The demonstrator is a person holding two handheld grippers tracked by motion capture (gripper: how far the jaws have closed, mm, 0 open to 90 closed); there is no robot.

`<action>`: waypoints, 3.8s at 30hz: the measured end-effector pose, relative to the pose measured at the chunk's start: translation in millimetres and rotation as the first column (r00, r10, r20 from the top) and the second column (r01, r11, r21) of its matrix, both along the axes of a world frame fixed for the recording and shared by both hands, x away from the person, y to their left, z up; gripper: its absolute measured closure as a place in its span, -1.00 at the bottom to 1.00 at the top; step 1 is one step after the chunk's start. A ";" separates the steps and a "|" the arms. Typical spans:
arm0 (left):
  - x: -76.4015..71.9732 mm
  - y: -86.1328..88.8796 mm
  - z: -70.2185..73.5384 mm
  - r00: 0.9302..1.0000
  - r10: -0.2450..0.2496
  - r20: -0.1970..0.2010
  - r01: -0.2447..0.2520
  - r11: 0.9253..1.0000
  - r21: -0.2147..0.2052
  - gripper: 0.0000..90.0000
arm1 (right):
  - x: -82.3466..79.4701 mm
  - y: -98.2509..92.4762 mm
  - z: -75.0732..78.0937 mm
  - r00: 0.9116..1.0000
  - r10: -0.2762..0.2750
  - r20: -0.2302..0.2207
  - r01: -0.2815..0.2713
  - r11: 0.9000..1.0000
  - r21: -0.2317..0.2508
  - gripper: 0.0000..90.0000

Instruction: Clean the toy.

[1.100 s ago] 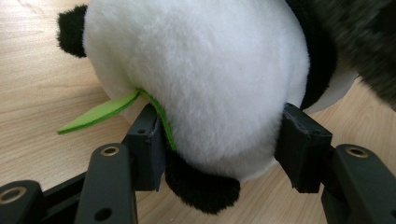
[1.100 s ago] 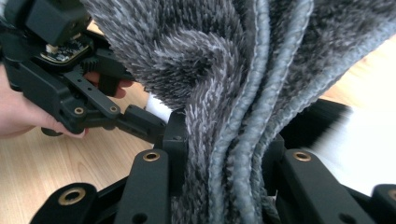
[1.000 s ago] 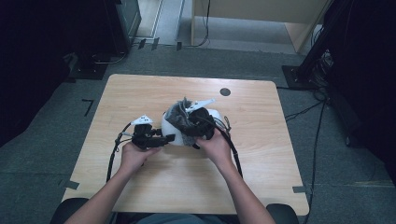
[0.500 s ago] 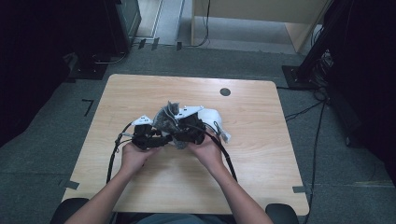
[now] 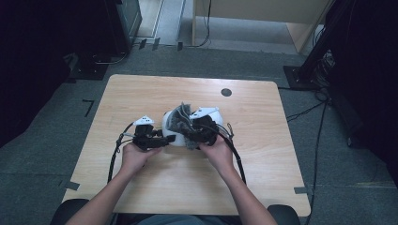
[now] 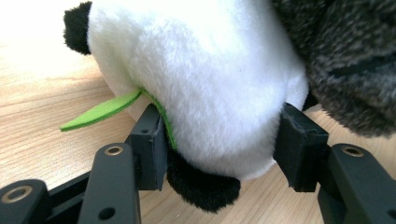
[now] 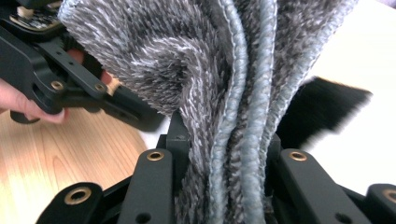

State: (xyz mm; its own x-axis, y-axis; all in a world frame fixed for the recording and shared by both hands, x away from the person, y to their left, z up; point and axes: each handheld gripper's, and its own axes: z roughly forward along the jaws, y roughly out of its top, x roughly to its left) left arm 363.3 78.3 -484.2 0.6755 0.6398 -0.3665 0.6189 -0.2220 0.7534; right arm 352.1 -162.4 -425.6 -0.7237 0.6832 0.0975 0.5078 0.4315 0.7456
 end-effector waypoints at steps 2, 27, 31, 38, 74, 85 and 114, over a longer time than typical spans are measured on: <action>-0.3 -0.1 0.3 1.000 -0.003 0.002 0.003 1.000 0.002 -0.04 | -1.3 -8.1 1.1 1.000 -0.014 -0.010 0.014 1.000 0.008 0.53; 1.1 2.1 -1.7 1.000 -0.013 -0.006 0.013 1.000 -0.010 -0.02 | -12.4 -93.7 14.7 0.977 -0.213 -0.029 0.215 0.975 0.054 0.56; 1.4 2.3 -1.9 1.000 -0.011 -0.007 0.011 1.000 -0.014 -0.02 | -11.0 -100.6 12.5 0.972 -0.231 -0.048 0.234 0.970 0.061 0.56; 0.6 1.6 -1.4 1.000 0.001 -0.005 -0.002 1.000 -0.024 -0.02 | -16.9 -95.7 31.8 0.972 -0.234 -0.011 0.234 0.969 0.079 0.56; -2.6 -7.6 -0.1 1.000 0.009 -0.008 -0.009 1.000 0.013 0.05 | -3.9 -18.4 2.5 0.998 -0.051 -0.031 0.051 0.999 0.002 0.56; 2.5 -6.4 1.4 0.999 -0.006 -0.033 0.007 1.000 0.008 0.06 | -14.6 -81.9 15.2 0.982 -0.184 -0.032 0.186 0.980 0.068 0.55; 6.0 -4.8 1.4 0.999 -0.004 -0.038 0.003 1.000 -0.012 0.06 | -7.5 -140.3 -7.8 0.935 -0.344 -0.084 0.352 0.930 0.104 0.56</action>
State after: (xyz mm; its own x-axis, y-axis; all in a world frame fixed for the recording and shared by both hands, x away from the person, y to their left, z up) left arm 369.3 73.5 -482.8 0.6631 0.6328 -0.3999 0.6467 -0.2153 0.7317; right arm 344.6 -302.7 -433.4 -0.4322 0.8723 0.2285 0.6585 0.1322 0.7409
